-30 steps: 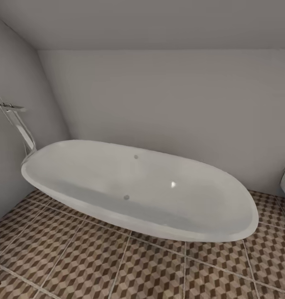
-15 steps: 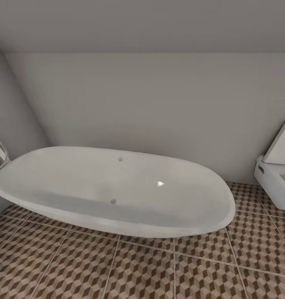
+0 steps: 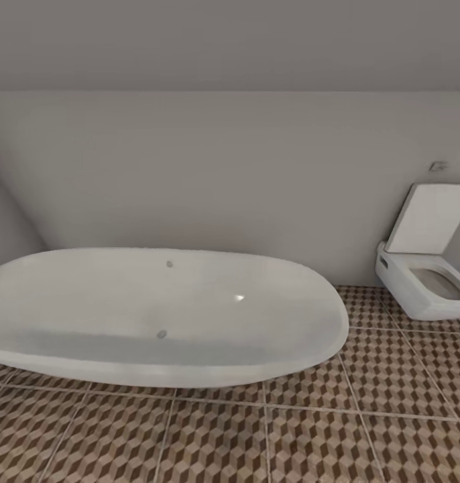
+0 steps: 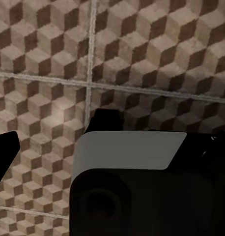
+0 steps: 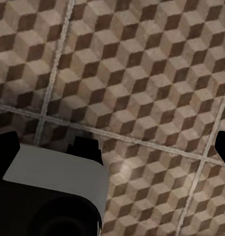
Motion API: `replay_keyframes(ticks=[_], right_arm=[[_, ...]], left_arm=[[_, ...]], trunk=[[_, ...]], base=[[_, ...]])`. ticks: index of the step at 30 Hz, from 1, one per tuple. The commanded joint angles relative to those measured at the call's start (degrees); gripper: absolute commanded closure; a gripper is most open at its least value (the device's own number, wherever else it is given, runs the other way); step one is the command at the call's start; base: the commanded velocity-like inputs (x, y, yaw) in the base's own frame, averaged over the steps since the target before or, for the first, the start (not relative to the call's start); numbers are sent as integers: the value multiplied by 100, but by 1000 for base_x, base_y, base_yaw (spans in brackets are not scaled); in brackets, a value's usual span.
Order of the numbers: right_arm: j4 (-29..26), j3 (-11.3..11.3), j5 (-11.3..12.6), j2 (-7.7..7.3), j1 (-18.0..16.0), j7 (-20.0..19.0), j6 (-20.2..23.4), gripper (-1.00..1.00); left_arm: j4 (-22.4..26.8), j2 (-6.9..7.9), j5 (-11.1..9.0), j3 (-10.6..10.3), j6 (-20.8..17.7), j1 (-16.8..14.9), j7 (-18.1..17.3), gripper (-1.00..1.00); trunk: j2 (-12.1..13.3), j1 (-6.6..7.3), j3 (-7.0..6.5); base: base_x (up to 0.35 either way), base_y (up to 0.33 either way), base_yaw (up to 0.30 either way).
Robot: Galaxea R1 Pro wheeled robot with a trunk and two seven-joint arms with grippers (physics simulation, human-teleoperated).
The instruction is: Take the four mousetraps from the cabinet in the bathroom and place them on the bathroom floor. Make sure all four end up on the same floor surface, and ensure that at least two of them are either under or directly next to the same bathroom sink.
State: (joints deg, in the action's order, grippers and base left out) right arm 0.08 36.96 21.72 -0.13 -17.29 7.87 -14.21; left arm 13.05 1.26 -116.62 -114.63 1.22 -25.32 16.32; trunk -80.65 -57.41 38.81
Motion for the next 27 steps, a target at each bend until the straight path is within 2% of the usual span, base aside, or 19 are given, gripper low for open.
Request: replay_keyframes(ticks=[1,27], right_arm=[[1,48,43,1,-2,13,-12,-100],[10,48,42,-4,-2,13,-12,-100]], left_arm=[[24,6,-20,-34,16,-8,38,-100],[24,3,-19,-34,19,-8,38,-100]], trunk=[[-3,0,-2],[-3,0,-162]], base=[[0,0,-249],[0,0,-248]])
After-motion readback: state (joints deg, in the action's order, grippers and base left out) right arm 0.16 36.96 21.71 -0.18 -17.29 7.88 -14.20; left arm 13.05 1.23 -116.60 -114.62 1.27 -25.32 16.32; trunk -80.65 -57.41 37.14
